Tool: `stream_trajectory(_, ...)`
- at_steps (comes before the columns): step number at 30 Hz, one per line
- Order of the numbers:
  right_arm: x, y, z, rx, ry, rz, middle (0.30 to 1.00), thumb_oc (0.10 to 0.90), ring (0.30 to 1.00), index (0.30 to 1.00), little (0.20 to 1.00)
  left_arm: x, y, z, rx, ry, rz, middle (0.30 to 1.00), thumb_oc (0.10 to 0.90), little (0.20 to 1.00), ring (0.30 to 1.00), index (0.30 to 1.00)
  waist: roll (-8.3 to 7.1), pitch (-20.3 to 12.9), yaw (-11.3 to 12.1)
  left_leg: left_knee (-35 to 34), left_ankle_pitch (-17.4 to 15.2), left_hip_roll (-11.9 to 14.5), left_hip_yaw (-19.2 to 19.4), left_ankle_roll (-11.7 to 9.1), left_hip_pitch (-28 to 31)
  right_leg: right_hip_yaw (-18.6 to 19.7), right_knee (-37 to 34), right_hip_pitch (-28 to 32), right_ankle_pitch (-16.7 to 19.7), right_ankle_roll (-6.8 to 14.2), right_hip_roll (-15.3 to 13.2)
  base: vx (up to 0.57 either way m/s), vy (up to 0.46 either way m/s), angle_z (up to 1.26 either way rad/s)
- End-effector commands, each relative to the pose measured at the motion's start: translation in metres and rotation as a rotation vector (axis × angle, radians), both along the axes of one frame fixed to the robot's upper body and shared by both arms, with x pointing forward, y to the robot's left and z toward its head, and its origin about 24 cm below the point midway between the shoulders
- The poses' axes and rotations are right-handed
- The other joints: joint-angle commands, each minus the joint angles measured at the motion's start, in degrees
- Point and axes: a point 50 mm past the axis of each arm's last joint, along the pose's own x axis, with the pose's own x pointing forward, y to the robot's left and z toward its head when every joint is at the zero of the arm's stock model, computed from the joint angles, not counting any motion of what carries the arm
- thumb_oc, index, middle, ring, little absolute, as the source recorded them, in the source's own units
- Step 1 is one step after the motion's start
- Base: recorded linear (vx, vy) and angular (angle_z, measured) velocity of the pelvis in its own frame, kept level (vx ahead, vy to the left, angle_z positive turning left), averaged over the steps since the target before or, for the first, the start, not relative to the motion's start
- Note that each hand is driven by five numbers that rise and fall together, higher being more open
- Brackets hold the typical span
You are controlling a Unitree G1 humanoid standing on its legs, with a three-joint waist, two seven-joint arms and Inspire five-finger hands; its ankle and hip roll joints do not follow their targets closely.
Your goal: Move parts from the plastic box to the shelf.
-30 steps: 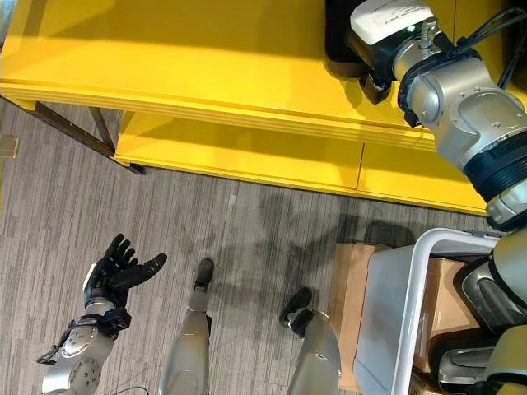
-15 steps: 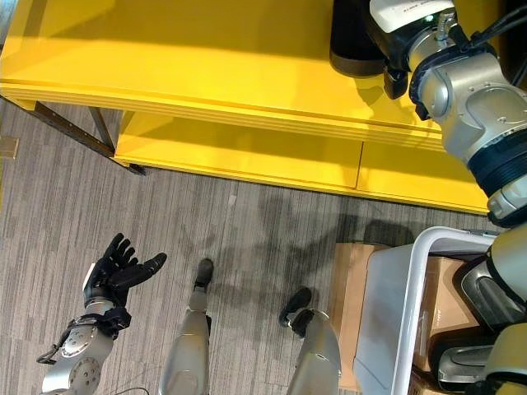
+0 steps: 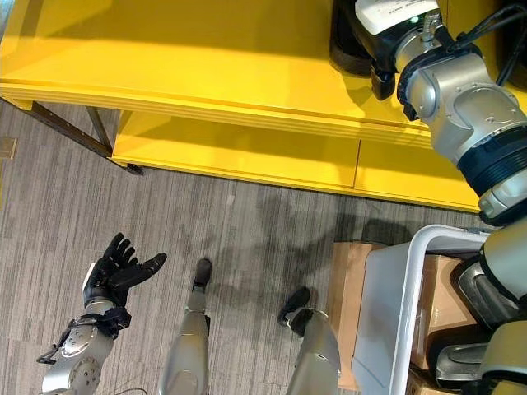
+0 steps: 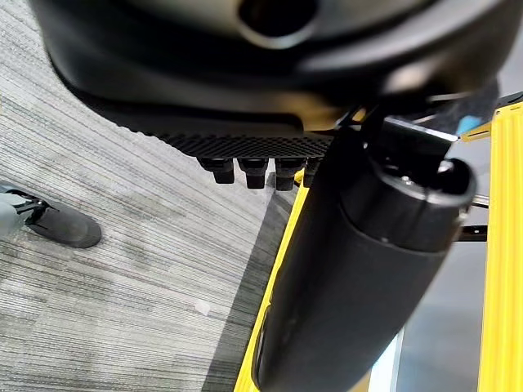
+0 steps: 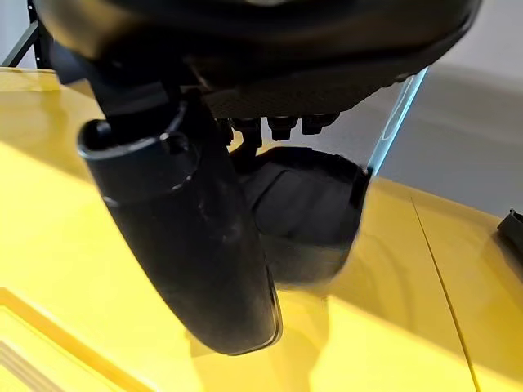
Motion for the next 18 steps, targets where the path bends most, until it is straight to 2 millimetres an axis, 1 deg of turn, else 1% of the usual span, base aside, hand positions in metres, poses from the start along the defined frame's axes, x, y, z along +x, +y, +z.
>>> stream_trajectory(1,-0.021,0.029,0.054,-0.004,-0.190,0.113,1.000,0.900,1.000,1.000,1.000,0.003,0.010,0.029,0.092,-0.129,-0.011,1.000,0.900,1.000,1.000,1.000,-1.23,-5.8,1.3,-3.6,-0.5,8.2,1.4,-1.5,14.9,3.9,-2.3,-0.2,7.1,11.5,-3.6,-0.03,0.025,-0.01)
stream_trajectory(3,-0.022,0.030,0.054,-0.008,-0.185,0.122,1.000,0.900,1.000,1.000,1.000,0.003,0.011,0.029,0.093,-0.130,-0.011,1.000,0.900,1.000,1.000,1.000,-1.45,-5.9,1.3,-3.6,-0.9,8.1,1.6,-1.4,15.3,3.8,-2.9,0.5,7.4,11.6,-3.5,-0.01,0.024,0.00)
stream_trajectory(4,-0.024,0.032,0.053,-0.019,-0.175,0.132,1.000,0.900,1.000,1.000,1.000,0.003,0.012,0.030,0.099,-0.126,-0.019,1.000,0.900,1.000,1.000,1.000,-1.88,-6.1,1.0,-3.5,-1.7,7.9,1.7,-1.3,16.0,3.8,-4.5,1.9,8.4,12.0,-3.6,-0.01,0.038,0.00)
stream_trajectory(6,-0.024,0.031,0.052,-0.021,-0.173,0.133,1.000,0.900,1.000,1.000,1.000,0.002,0.012,0.029,0.101,-0.123,-0.022,1.000,0.900,1.000,1.000,1.000,-1.96,-6.2,0.9,-3.5,-2.1,7.8,1.8,-1.2,16.2,3.9,-5.0,2.3,8.6,12.1,-3.6,0.00,0.049,0.00)
stream_trajectory(9,-0.026,0.027,0.048,-0.009,-0.162,0.132,1.000,0.900,1.000,1.000,1.000,0.003,0.011,0.029,0.109,-0.118,-0.038,1.000,0.900,1.000,1.000,1.000,-2.14,-6.5,0.5,-3.2,-3.4,7.3,2.2,-0.8,17.1,3.8,-7.4,4.7,9.9,12.5,-3.9,0.00,0.086,0.00)
stream_trajectory(10,-0.027,0.024,0.045,0.021,-0.156,0.144,1.000,0.900,1.000,1.000,1.000,0.003,0.010,0.027,0.108,-0.110,-0.045,1.000,0.900,1.000,1.000,1.000,-2.08,-6.7,0.1,-3.1,-4.4,6.9,2.5,-0.6,17.6,3.9,-8.6,5.9,10.4,12.7,-4.1,0.02,0.079,-0.03)
stream_trajectory(11,-0.027,0.023,0.044,0.023,-0.155,0.144,1.000,0.900,1.000,1.000,1.000,0.003,0.011,0.028,0.110,-0.109,-0.045,1.000,0.900,1.000,1.000,1.000,-2.15,-6.7,0.1,-3.1,-4.4,6.9,2.5,-0.6,17.6,3.8,-8.7,6.0,10.4,12.7,-4.0,0.03,0.113,-0.01)
stream_trajectory(12,-0.029,0.021,0.039,0.093,-0.145,0.178,1.000,0.900,1.000,1.000,1.000,0.002,0.010,0.026,0.108,-0.103,-0.045,1.000,0.900,1.000,1.000,1.000,-2.04,-7.0,-0.4,-3.0,-5.2,6.4,2.8,-0.3,18.2,3.7,-10.2,7.7,11.1,12.9,-4.3,0.01,0.068,0.01)
stream_trajectory(13,-0.029,0.020,0.038,0.095,-0.145,0.177,1.000,0.900,1.000,1.000,1.000,0.002,0.011,0.026,0.110,-0.103,-0.046,1.000,0.900,1.000,1.000,1.000,-2.15,-7.1,-0.4,-3.0,-5.1,6.4,2.7,-0.3,17.9,3.6,-10.6,7.7,11.5,12.9,-4.3,0.01,0.093,0.05)
stream_trajectory(16,-0.030,0.017,0.025,0.209,-0.107,0.228,1.000,0.900,1.000,1.000,1.000,0.002,0.008,0.023,0.114,-0.087,-0.069,1.000,0.900,1.000,1.000,1.000,-2.25,-7.4,-1.2,-2.4,-7.1,5.5,2.9,0.1,19.2,3.6,-13.9,11.0,12.9,13.4,-4.5,0.02,0.077,0.01)
stream_trajectory(18,-0.030,0.016,0.015,0.256,-0.078,0.255,1.000,0.900,1.000,1.000,1.000,0.001,0.008,0.022,0.117,-0.078,-0.079,1.000,0.900,1.000,1.000,1.000,-2.40,-7.9,-1.4,-2.2,-7.7,5.0,3.2,0.3,19.8,3.4,-15.9,12.6,14.0,13.4,-4.6,0.02,0.095,-0.01)
